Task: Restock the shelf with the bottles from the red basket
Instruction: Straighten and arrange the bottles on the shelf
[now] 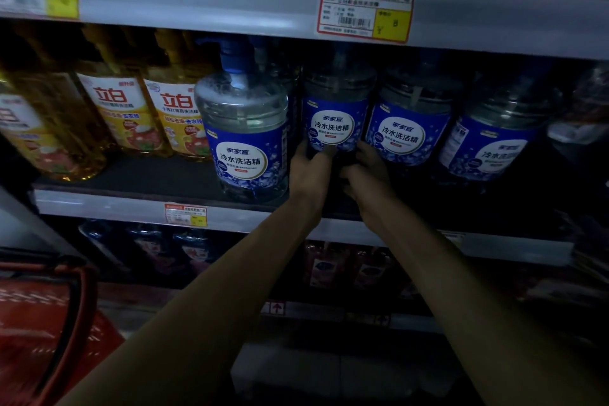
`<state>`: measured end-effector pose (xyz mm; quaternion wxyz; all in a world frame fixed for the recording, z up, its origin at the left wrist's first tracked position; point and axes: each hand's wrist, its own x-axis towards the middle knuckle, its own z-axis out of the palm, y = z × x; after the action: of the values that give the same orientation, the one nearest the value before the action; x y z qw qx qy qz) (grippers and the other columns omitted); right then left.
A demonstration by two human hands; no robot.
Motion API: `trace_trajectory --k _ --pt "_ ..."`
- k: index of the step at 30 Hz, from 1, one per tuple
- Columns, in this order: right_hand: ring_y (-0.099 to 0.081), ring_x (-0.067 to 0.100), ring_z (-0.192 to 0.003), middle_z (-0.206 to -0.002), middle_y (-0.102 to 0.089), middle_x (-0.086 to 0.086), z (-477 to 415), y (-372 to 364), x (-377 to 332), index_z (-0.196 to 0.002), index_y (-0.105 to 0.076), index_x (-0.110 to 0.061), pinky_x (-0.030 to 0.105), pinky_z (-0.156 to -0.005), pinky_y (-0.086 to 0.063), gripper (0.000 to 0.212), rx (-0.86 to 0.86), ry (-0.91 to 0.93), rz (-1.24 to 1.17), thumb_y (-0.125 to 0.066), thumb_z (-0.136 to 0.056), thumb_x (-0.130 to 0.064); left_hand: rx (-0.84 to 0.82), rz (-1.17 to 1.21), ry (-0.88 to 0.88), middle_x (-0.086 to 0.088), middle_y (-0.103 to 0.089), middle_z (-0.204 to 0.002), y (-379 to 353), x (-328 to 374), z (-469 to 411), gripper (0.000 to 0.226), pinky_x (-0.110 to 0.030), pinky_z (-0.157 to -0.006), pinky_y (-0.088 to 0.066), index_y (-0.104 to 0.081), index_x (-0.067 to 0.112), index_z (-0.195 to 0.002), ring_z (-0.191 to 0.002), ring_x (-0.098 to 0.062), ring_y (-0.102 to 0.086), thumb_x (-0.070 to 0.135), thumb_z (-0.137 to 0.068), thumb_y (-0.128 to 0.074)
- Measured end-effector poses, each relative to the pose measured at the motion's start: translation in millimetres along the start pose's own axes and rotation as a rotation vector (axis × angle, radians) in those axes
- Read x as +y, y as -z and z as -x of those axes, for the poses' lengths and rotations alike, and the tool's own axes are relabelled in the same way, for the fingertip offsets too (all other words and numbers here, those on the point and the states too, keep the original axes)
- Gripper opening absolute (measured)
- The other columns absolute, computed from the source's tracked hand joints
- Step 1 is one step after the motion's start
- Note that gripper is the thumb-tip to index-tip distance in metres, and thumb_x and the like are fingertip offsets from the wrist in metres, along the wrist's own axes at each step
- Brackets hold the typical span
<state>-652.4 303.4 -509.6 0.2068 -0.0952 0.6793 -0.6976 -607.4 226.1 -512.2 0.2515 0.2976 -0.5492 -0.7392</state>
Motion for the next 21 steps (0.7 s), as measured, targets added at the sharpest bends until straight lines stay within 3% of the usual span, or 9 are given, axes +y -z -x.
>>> trace_trajectory --k 5,10,12,16,21 --pt "-0.06 0.018 -0.12 -0.134 -0.061 -0.002 -1.9 1.0 2.0 -0.147 -0.046 -0.027 0.043 -0.102 -0.054 0.071 -0.002 0.007 0.03 -0.056 -0.086 0.008 0.01 -0.005 0.015 -0.006 -0.065 -0.131 0.1 4.4 2.8 0.053 -0.047 -0.108 -0.051 -0.05 0.017 -0.148 -0.121 -0.027 -0.062 0.014 -0.096 -0.062" --pt "-0.056 0.018 -0.12 -0.129 -0.057 -0.003 0.1 9.3 -2.6 -0.147 -0.045 -0.025 0.044 -0.105 -0.051 0.062 -0.001 0.004 0.114 -0.062 -0.093 0.0 -0.027 -0.085 -0.02 -0.004 -0.065 -0.129 5.5 8.4 9.2 0.049 -0.045 -0.109 -0.05 -0.052 0.019 -0.145 -0.12 -0.024 -0.062 0.017 -0.097 -0.062" --pt "-0.055 0.017 -0.121 -0.136 -0.055 -0.001 2.4 14.6 -4.4 -0.148 -0.044 -0.024 0.043 -0.106 -0.051 0.062 0.01 0.035 0.201 -0.067 -0.093 -0.008 -0.046 -0.169 -0.052 0.0 -0.063 -0.126 9.7 9.8 11.7 0.05 -0.044 -0.109 -0.049 -0.051 0.02 -0.146 -0.121 -0.021 -0.061 0.02 -0.097 -0.062" --pt "-0.051 0.01 -0.12 -0.134 -0.056 0.0 14.3 27.7 -7.6 -0.147 -0.046 -0.017 0.025 -0.095 -0.043 0.06 0.012 0.198 0.474 -0.07 -0.093 -0.013 -0.16 -0.389 -0.178 -0.001 -0.062 -0.138 21.9 9.8 21.0 0.061 -0.04 -0.111 -0.048 -0.05 0.022 -0.148 -0.127 -0.018 -0.058 0.031 -0.089 -0.065" --pt "-0.05 0.018 -0.133 -0.145 -0.053 0.002 26.3 53.1 -3.6 -0.149 -0.044 -0.02 0.028 -0.107 -0.041 0.066 -0.009 0.371 0.765 -0.073 -0.091 -0.027 -0.262 -0.721 -0.38 -0.005 -0.051 -0.148 37.2 8.6 31.8 0.061 -0.03 -0.109 -0.042 -0.043 0.022 -0.153 -0.135 -0.019 -0.05 0.024 -0.096 -0.065"
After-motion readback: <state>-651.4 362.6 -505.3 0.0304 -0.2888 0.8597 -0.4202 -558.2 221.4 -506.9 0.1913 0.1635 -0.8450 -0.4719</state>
